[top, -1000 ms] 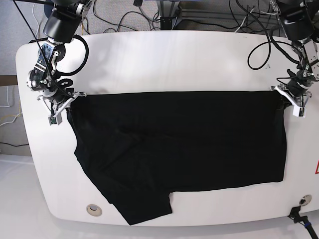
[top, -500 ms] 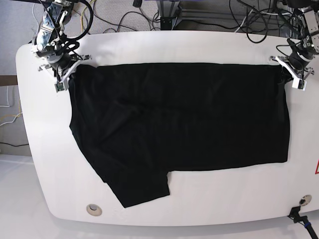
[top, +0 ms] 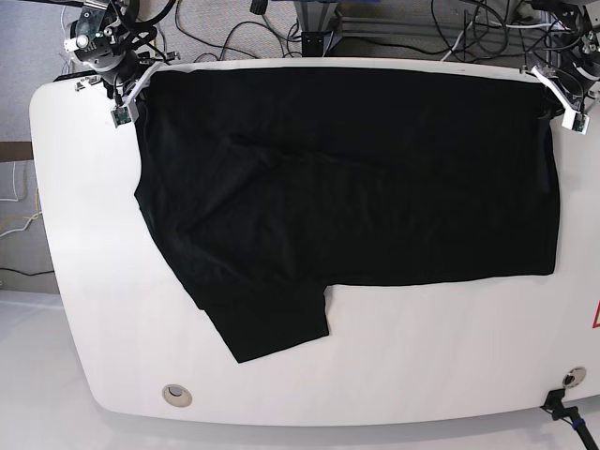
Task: Fold the T-shirt properly
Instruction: 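Drag the folded shirt with both grippers back toward the robot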
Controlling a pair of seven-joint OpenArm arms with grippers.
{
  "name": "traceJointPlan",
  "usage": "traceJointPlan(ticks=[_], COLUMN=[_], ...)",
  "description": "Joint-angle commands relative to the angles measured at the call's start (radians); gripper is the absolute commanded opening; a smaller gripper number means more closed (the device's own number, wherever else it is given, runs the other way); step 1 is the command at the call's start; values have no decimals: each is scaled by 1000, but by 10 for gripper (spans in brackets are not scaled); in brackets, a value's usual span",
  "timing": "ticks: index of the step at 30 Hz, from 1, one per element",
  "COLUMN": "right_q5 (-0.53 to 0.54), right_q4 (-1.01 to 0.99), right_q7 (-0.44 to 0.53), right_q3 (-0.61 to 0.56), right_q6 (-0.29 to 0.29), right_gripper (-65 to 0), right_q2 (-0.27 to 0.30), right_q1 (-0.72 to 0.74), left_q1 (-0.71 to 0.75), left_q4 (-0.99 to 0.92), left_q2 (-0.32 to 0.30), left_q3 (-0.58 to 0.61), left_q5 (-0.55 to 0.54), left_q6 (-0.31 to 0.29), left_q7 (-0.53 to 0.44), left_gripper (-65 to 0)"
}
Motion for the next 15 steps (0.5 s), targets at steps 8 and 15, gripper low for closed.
traceJointPlan(ticks=[8, 15], right_q5=[-19, -18], right_q4=[11, 16], right_q7=[-15, -17], right_q3=[13, 68], right_q6=[-7, -2], right_gripper=[-650, -497], right_q2=[11, 11], right_q1=[-12, -11], left_q1=[20, 22], left_q4=[1, 3], left_q2=[-22, -46], left_q3=[4, 4], left_q5=[43, 41], left_q6=[9, 9], left_q7=[53, 53], left_gripper=[-617, -309])
